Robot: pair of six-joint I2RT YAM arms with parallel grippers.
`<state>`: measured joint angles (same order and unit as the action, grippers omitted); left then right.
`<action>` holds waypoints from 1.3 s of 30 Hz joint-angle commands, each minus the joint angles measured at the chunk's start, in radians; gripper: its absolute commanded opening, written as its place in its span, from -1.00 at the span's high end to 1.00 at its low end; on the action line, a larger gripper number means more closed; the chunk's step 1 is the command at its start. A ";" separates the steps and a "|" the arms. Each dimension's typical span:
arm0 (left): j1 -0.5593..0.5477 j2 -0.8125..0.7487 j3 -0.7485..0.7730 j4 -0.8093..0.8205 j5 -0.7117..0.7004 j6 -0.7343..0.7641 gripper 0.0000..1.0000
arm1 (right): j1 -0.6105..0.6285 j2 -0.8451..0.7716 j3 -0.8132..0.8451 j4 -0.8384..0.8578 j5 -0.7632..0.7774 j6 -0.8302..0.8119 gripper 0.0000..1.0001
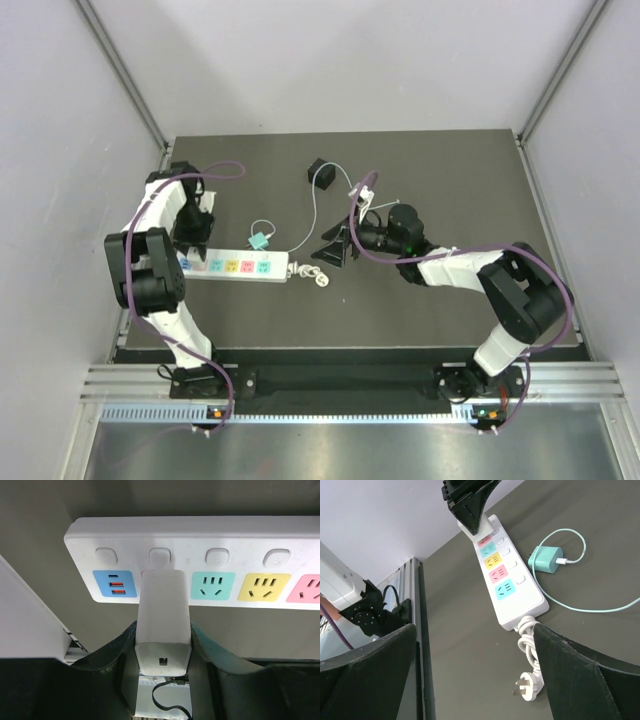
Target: Insert the plug
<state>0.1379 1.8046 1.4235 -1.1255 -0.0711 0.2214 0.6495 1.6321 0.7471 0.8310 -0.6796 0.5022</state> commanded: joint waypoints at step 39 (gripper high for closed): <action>0.006 -0.036 -0.057 0.132 0.041 0.056 1.00 | -0.005 0.026 0.018 0.071 -0.066 0.013 -1.00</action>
<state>0.1387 1.7782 1.3926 -1.0775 -0.0673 0.2481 0.6495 1.6779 0.7471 0.8444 -0.7170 0.5251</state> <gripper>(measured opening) 0.420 0.996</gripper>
